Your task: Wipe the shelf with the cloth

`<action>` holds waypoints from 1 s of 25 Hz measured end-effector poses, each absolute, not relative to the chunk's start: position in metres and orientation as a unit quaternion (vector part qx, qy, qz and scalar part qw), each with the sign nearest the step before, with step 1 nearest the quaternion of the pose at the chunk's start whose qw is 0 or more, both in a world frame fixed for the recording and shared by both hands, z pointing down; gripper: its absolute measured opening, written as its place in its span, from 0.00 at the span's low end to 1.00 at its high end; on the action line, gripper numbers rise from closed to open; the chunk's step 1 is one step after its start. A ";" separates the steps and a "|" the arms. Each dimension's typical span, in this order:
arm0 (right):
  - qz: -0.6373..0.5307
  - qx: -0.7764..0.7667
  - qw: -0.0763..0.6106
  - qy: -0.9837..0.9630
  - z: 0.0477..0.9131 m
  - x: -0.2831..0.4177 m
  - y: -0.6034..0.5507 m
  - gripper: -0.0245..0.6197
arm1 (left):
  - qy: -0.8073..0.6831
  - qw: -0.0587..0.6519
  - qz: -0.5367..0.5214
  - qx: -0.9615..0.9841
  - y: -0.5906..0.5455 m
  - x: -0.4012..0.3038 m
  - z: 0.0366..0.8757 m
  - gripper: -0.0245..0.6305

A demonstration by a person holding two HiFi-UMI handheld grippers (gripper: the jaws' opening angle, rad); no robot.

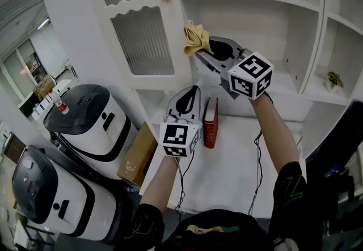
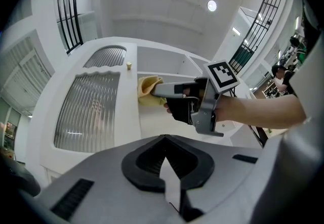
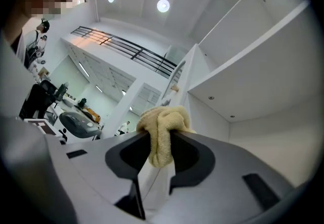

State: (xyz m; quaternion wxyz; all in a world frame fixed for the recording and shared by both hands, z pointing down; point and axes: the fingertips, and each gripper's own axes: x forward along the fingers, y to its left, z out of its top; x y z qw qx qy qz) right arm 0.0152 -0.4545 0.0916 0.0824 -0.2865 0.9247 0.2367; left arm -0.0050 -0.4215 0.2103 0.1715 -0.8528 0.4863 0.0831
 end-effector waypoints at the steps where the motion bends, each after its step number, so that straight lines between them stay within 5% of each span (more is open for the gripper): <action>1: 0.239 -0.286 0.092 0.923 0.089 0.021 -0.451 0.22 | 0.486 0.171 0.081 -0.854 -0.421 -0.004 0.212 0.04; 8: 0.196 -0.385 0.094 0.897 0.092 0.069 -0.485 0.22 | 0.497 0.160 0.081 -0.849 -0.420 -0.017 0.216 0.04; 25: 0.042 -0.488 -0.052 0.870 0.157 0.039 -0.553 0.22 | 0.498 0.132 0.084 -0.853 -0.414 -0.035 0.236 0.04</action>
